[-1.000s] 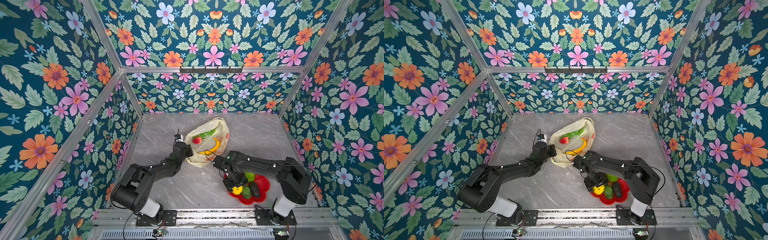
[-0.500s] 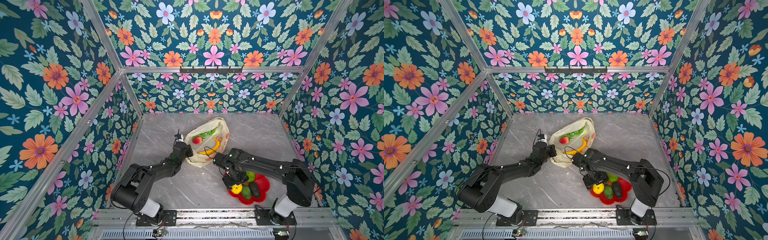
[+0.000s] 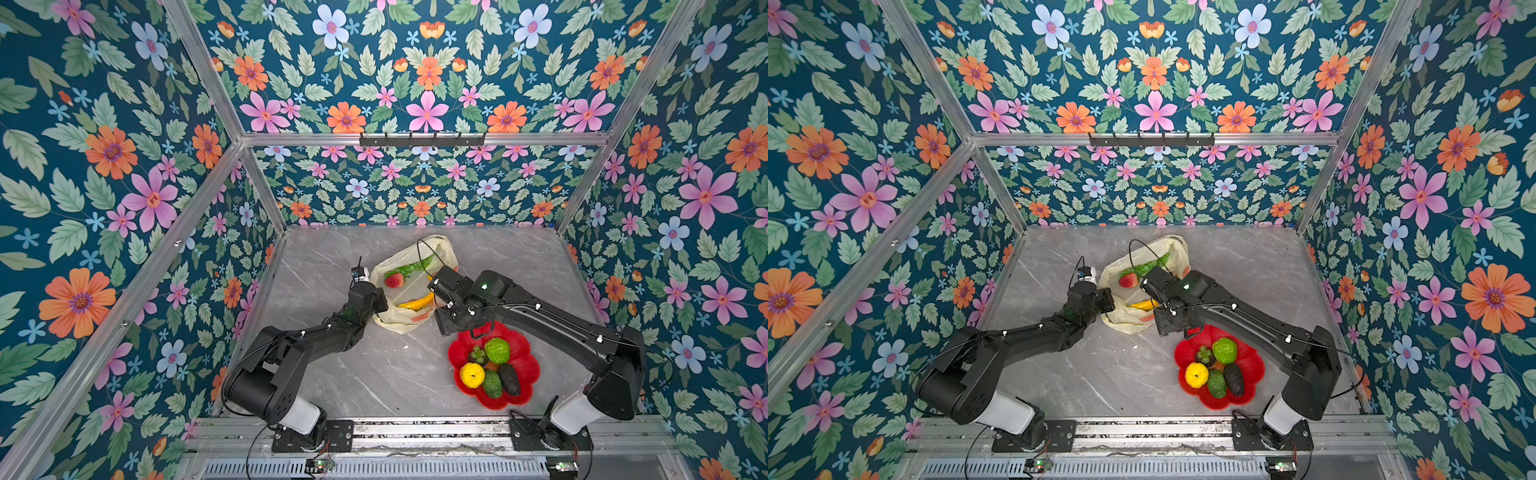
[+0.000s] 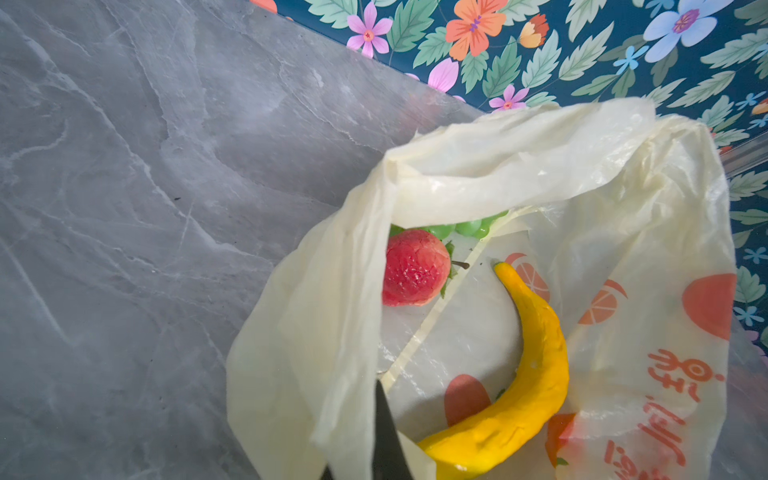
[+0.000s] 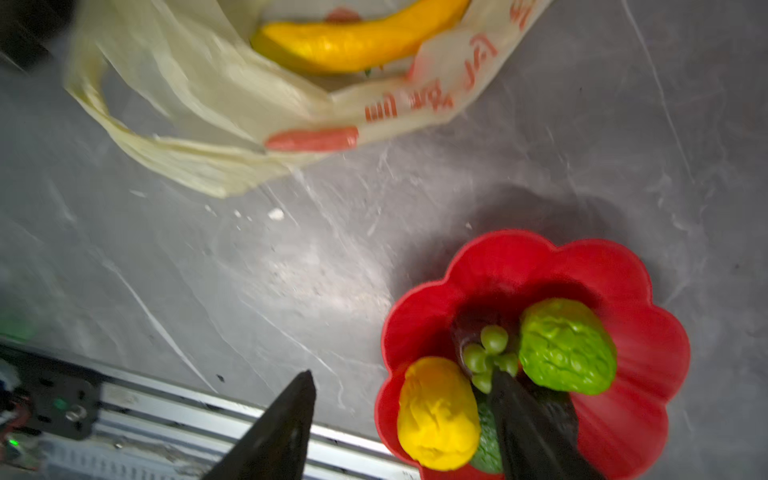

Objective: Take the fake fruits out of the plastic bag
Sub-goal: 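Move the right gripper back into the bag toward the yellow banana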

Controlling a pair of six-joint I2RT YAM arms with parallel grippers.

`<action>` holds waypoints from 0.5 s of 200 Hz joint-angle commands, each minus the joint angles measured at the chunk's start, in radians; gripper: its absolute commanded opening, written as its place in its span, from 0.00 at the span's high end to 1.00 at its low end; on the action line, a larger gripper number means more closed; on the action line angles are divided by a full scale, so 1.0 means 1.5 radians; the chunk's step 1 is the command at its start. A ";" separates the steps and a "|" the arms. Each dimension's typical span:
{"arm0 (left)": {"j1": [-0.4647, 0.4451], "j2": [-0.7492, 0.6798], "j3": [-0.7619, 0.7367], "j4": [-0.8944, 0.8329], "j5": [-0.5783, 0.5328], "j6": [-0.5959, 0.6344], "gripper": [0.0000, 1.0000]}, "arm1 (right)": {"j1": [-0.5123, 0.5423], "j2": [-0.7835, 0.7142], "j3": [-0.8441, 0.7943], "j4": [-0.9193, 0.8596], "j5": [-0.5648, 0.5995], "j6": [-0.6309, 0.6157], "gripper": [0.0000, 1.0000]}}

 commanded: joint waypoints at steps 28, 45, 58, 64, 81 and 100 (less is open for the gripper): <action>-0.002 0.011 0.013 -0.012 0.001 0.015 0.99 | -0.083 0.036 -0.004 0.274 -0.095 0.094 0.35; -0.002 0.011 0.015 -0.014 0.004 0.016 0.99 | -0.115 0.082 -0.014 0.352 -0.152 0.139 0.39; -0.002 0.011 0.017 -0.015 0.006 0.017 0.99 | -0.132 0.114 -0.015 0.401 -0.184 0.166 0.40; -0.002 0.011 0.017 -0.017 0.006 0.018 0.99 | -0.137 0.129 -0.012 0.418 -0.191 0.178 0.41; -0.003 0.010 0.017 -0.018 0.007 0.019 0.99 | -0.142 0.173 0.003 0.456 -0.199 0.202 0.42; -0.003 0.009 0.018 -0.018 0.007 0.016 0.99 | -0.146 0.227 0.034 0.473 -0.202 0.228 0.43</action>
